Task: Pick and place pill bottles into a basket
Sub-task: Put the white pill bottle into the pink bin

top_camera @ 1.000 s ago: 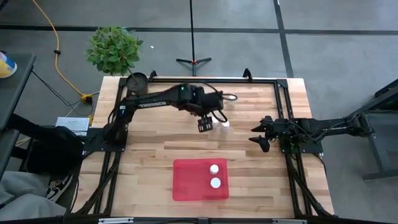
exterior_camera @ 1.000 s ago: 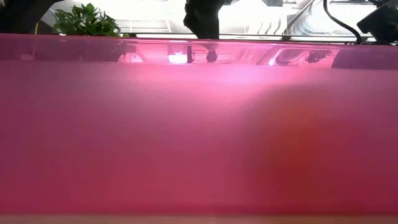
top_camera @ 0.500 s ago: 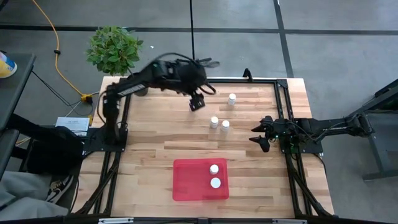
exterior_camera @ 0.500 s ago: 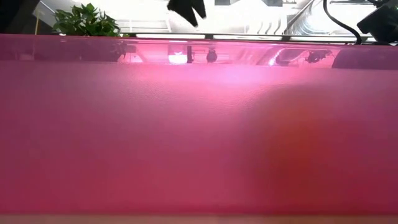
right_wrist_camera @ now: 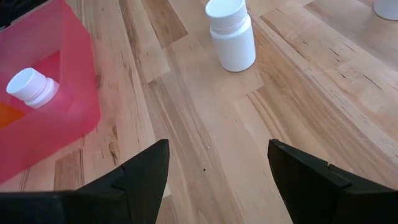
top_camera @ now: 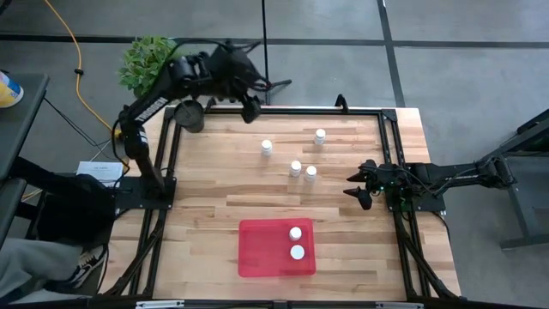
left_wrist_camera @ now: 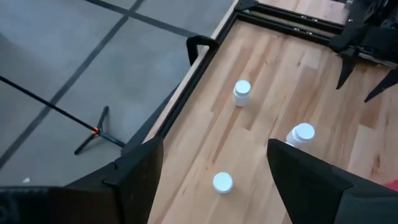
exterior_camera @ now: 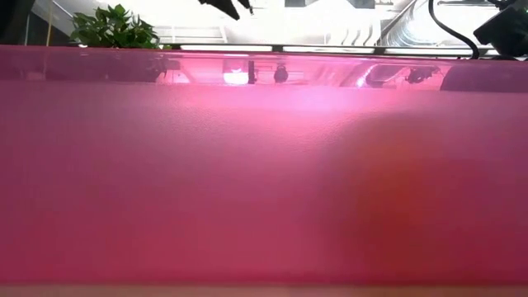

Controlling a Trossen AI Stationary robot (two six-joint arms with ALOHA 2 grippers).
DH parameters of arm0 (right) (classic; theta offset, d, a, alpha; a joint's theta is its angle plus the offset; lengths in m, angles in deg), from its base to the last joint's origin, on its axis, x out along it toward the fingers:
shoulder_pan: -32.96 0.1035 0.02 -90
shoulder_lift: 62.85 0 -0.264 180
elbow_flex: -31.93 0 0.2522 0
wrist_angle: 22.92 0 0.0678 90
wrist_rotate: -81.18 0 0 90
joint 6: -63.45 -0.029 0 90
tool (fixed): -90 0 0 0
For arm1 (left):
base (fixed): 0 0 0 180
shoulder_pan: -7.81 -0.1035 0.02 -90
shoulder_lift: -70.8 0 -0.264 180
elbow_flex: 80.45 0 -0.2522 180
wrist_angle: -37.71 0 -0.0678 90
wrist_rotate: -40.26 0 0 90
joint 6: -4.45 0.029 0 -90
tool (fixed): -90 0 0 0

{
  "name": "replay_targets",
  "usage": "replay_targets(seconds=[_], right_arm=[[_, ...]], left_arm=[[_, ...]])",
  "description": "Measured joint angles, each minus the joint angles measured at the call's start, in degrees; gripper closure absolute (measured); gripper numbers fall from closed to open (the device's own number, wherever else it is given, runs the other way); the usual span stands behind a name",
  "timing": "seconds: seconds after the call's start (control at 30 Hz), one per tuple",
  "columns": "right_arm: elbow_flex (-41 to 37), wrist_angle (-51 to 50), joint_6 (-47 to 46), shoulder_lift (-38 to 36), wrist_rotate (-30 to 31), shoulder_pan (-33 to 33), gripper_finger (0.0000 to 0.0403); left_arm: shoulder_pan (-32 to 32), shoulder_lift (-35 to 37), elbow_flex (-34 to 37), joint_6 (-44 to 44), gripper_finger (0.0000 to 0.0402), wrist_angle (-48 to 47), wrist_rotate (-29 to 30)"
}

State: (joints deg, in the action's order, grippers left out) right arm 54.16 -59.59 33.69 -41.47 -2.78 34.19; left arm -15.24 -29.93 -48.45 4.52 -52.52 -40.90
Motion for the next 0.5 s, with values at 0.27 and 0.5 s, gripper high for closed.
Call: replay_targets(seconds=[0.27, 0.5], right_arm=[[0.0, 0.0, 0.0, 0.0, 0.0, 0.0, 0.0139], [0.0, 0.0, 0.0, 0.0, 0.0, 0.0, 0.0139]], left_arm=[[-6.2, 0.2, 0.0, 2.2, 0.0082, -0.8, -8.9], [-7.7, 1.7, 0.1, 3.2, 0.0082, -3.6, -9.7]])
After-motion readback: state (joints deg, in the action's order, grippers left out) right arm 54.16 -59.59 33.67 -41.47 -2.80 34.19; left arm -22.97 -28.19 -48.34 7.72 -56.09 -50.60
